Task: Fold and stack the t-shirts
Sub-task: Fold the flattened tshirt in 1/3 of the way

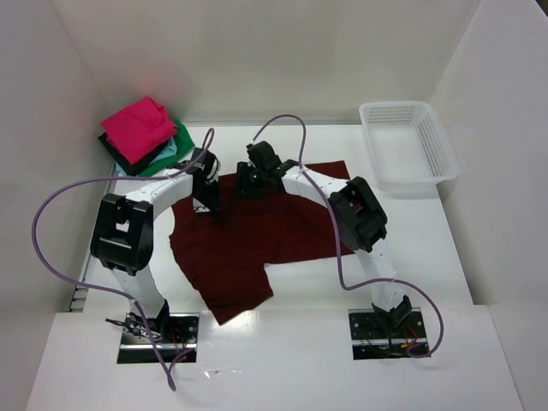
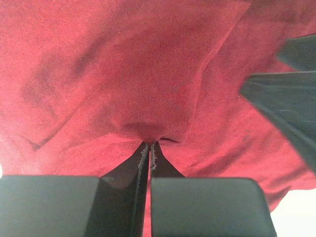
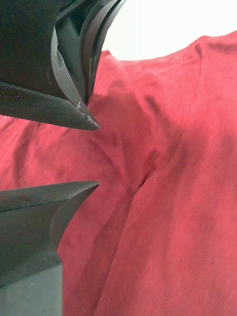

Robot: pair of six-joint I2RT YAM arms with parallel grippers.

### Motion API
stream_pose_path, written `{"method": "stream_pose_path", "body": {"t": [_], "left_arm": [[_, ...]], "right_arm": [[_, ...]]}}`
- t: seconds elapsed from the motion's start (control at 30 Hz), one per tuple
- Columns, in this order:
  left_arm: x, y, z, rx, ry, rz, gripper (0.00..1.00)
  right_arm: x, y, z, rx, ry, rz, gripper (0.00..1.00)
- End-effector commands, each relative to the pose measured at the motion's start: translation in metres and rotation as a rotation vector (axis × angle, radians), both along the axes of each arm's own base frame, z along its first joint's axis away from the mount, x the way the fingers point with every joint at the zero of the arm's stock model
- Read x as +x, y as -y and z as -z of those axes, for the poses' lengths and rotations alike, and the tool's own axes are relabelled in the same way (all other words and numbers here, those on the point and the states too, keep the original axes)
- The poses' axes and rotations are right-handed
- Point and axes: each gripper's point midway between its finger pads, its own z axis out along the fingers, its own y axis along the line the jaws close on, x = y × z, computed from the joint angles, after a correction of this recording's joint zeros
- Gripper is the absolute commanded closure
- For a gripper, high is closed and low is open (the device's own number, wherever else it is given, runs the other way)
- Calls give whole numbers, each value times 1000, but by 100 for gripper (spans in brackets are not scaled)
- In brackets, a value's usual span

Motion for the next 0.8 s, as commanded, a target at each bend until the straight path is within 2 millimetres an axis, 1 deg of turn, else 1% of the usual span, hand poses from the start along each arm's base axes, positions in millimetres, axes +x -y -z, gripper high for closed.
{"method": "stream_pose_path", "body": {"t": [0.0,0.03,0.07,0.1,0.13,0.17,0.2,0.3,0.33,0.37,0.4,0.43,0.5,0.53,0.57,0.6,0.63,0.67,0.7,0.73,0.77], "left_arm": [[5,7,-30,-148,56,13,96],[5,5,-31,-162,54,6,96],[9,4,-38,-182,71,10,98],[8,5,-39,-191,69,14,98],[9,2,-39,-190,70,3,98],[9,3,-39,-200,68,7,98],[8,0,-39,-198,60,-3,98],[7,1,-36,-202,51,8,98],[7,1,-36,-202,51,8,98],[7,1,-36,-202,51,8,98],[7,1,-36,-202,51,8,98],[7,0,-32,-198,44,16,98],[7,0,-32,-198,44,16,98],[7,-1,-33,-204,45,19,98],[5,-2,-30,-203,36,18,98],[6,-5,-30,-203,37,9,98],[7,-3,-31,-214,46,23,98],[5,-6,-29,-224,37,15,98],[5,-6,-29,-224,37,15,98],[5,-4,-30,-233,35,19,98],[6,-8,-30,-233,37,7,98]], "right_arm": [[-5,-34,-8,65,15,-48,49],[-6,-34,-9,70,10,-54,49],[-6,-35,-9,73,4,-48,49],[-12,-39,-9,73,4,-60,49],[-12,-39,-4,67,-3,-60,49],[-15,-45,-8,73,4,-71,49],[-16,-45,-1,65,-6,-71,49],[-21,-48,-2,62,-10,-82,50],[-27,-50,2,58,-24,-84,50],[-27,-50,2,58,-24,-84,51],[-29,-48,6,51,-32,-84,51],[-28,-50,4,64,-38,-71,51],[-27,-51,3,71,-31,-71,51],[-27,-51,9,67,-45,-65,51],[-24,-52,8,70,-38,-48,51],[-24,-52,7,74,-45,-40,51],[-23,-51,8,70,-41,-34,51],[-23,-52,8,75,-49,-24,48],[-20,-52,7,76,-38,-17,48],[-20,-52,6,81,-46,-8,45],[-19,-54,5,88,-40,-8,40]]}}
